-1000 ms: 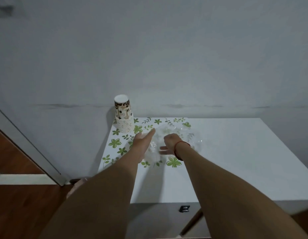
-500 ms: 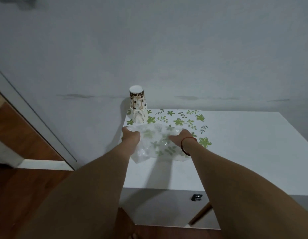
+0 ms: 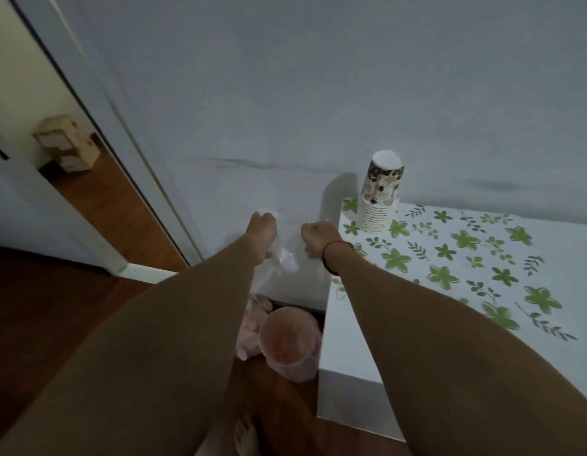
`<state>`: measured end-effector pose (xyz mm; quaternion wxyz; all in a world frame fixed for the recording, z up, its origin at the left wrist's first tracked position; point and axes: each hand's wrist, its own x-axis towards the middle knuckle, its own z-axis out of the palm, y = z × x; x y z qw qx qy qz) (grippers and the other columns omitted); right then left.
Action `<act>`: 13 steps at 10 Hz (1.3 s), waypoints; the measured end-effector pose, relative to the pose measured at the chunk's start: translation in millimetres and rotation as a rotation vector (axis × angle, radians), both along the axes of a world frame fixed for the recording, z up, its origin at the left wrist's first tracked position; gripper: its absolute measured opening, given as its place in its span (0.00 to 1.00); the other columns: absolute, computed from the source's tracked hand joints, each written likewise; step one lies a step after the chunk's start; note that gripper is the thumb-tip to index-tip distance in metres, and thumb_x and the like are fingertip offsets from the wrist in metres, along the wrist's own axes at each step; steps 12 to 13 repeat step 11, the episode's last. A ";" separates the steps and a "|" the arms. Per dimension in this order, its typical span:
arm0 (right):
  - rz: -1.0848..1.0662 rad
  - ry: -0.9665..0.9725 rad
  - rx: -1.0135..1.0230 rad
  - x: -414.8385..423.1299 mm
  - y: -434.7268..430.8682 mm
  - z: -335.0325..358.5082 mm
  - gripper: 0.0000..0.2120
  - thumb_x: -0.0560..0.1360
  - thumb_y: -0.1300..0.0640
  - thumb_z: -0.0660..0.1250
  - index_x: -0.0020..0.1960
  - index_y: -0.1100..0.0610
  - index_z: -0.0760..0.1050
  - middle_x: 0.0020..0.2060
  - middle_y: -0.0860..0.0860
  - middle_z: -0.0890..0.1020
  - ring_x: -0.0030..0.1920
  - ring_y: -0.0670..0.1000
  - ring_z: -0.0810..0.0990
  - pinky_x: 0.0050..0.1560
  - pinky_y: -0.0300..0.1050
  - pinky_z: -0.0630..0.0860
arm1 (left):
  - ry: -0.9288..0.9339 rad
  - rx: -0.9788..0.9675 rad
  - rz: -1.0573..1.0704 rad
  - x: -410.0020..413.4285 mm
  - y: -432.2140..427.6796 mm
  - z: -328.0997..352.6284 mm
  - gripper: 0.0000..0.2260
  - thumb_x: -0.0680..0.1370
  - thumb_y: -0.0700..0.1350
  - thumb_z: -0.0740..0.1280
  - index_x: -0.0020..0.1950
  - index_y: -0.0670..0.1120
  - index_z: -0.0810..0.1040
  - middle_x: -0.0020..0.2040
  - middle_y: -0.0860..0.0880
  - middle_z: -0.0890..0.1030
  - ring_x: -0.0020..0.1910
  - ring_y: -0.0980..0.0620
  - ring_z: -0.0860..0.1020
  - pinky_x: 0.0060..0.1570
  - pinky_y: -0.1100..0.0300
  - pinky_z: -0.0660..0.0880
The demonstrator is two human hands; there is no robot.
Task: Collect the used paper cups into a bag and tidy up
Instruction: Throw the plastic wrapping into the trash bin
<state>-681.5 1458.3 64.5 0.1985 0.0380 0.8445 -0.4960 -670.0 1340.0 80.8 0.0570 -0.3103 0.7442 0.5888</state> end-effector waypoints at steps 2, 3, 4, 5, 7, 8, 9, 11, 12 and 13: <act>-0.062 -0.099 0.079 -48.2 -97.9 -87.3 0.12 0.79 0.58 0.54 0.54 0.61 0.74 0.55 0.64 0.77 0.58 0.60 0.78 0.60 0.51 0.74 | -0.124 0.056 -0.067 -41.1 -95.4 -89.6 0.15 0.79 0.39 0.56 0.64 0.41 0.74 0.51 0.41 0.78 0.46 0.45 0.76 0.47 0.52 0.76; -0.194 -0.139 0.149 -56.6 -120.6 -145.6 0.16 0.78 0.62 0.58 0.64 0.62 0.72 0.64 0.61 0.75 0.63 0.60 0.75 0.63 0.45 0.70 | -0.180 0.073 -0.064 -58.3 -115.4 -161.4 0.09 0.78 0.40 0.60 0.53 0.40 0.78 0.45 0.38 0.80 0.41 0.45 0.78 0.41 0.54 0.75; -0.260 -0.172 0.217 -60.1 -130.1 -211.0 0.15 0.77 0.64 0.59 0.61 0.62 0.76 0.61 0.61 0.78 0.63 0.60 0.76 0.63 0.45 0.70 | -0.196 0.007 -0.074 -68.5 -120.5 -234.2 0.08 0.78 0.41 0.63 0.52 0.38 0.77 0.42 0.38 0.78 0.41 0.44 0.78 0.39 0.56 0.74; -0.179 -0.187 0.314 -62.1 -133.5 -282.8 0.17 0.73 0.68 0.60 0.59 0.65 0.79 0.60 0.62 0.80 0.63 0.60 0.76 0.64 0.43 0.68 | -0.179 -0.083 -0.136 -70.3 -122.9 -312.2 0.13 0.77 0.40 0.66 0.59 0.34 0.76 0.54 0.35 0.80 0.55 0.38 0.79 0.56 0.49 0.75; -0.187 -0.379 0.328 -72.9 -130.9 -442.4 0.19 0.77 0.66 0.59 0.66 0.59 0.74 0.65 0.59 0.75 0.66 0.59 0.73 0.63 0.44 0.69 | -0.263 -0.050 -0.167 -74.7 -129.8 -467.3 0.15 0.77 0.41 0.69 0.61 0.37 0.73 0.55 0.36 0.80 0.52 0.42 0.79 0.57 0.50 0.76; -0.222 -0.412 0.345 -73.9 -130.6 -516.0 0.16 0.76 0.65 0.60 0.62 0.60 0.76 0.62 0.59 0.78 0.63 0.58 0.75 0.61 0.45 0.71 | -0.326 -0.033 -0.187 -76.1 -131.3 -543.2 0.18 0.77 0.43 0.70 0.65 0.41 0.71 0.58 0.40 0.79 0.57 0.41 0.78 0.61 0.48 0.76; -0.228 -0.477 0.358 -68.9 -129.3 -577.4 0.16 0.77 0.65 0.61 0.63 0.61 0.75 0.62 0.59 0.77 0.63 0.59 0.75 0.61 0.45 0.71 | -0.389 -0.038 -0.227 -77.7 -128.5 -604.9 0.20 0.76 0.45 0.71 0.66 0.42 0.71 0.61 0.41 0.78 0.62 0.42 0.76 0.66 0.48 0.72; -0.135 -0.572 0.501 -64.8 -126.1 -612.6 0.21 0.79 0.54 0.61 0.70 0.61 0.66 0.66 0.60 0.73 0.66 0.60 0.72 0.67 0.49 0.70 | -0.509 -0.273 -0.489 -91.4 -126.3 -649.5 0.22 0.82 0.48 0.60 0.73 0.39 0.67 0.68 0.38 0.73 0.68 0.40 0.72 0.68 0.51 0.68; -0.135 -0.572 0.501 -64.8 -126.1 -612.6 0.21 0.79 0.54 0.61 0.70 0.61 0.66 0.66 0.60 0.73 0.66 0.60 0.72 0.67 0.49 0.70 | -0.509 -0.273 -0.489 -91.4 -126.3 -649.5 0.22 0.82 0.48 0.60 0.73 0.39 0.67 0.68 0.38 0.73 0.68 0.40 0.72 0.68 0.51 0.68; -0.135 -0.572 0.501 -64.8 -126.1 -612.6 0.21 0.79 0.54 0.61 0.70 0.61 0.66 0.66 0.60 0.73 0.66 0.60 0.72 0.67 0.49 0.70 | -0.509 -0.273 -0.489 -91.4 -126.3 -649.5 0.22 0.82 0.48 0.60 0.73 0.39 0.67 0.68 0.38 0.73 0.68 0.40 0.72 0.68 0.51 0.68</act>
